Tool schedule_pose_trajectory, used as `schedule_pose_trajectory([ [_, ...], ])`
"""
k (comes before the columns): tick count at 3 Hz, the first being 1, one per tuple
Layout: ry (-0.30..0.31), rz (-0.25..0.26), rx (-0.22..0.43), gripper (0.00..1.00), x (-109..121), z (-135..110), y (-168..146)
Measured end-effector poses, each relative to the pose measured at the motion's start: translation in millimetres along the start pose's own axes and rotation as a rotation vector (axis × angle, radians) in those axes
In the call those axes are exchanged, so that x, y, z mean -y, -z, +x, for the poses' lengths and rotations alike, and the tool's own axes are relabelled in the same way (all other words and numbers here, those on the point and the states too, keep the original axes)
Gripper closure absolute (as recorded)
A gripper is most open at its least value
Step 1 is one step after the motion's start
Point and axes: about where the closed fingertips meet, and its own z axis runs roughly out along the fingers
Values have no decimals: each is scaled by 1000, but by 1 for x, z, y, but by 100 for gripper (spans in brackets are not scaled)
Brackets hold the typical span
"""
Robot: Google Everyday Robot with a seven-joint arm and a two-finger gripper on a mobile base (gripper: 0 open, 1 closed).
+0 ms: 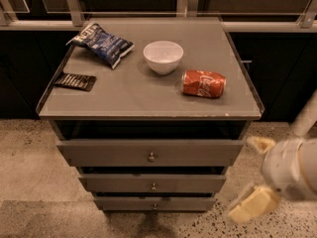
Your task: Open top drawer
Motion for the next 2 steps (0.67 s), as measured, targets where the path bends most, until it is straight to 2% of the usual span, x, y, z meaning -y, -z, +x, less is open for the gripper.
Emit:
schedule_pose_trajectory([
  [1,-88,-104,48,0,-17,33,-79],
  [2,-118,-195,55,0,-22,45,-133],
])
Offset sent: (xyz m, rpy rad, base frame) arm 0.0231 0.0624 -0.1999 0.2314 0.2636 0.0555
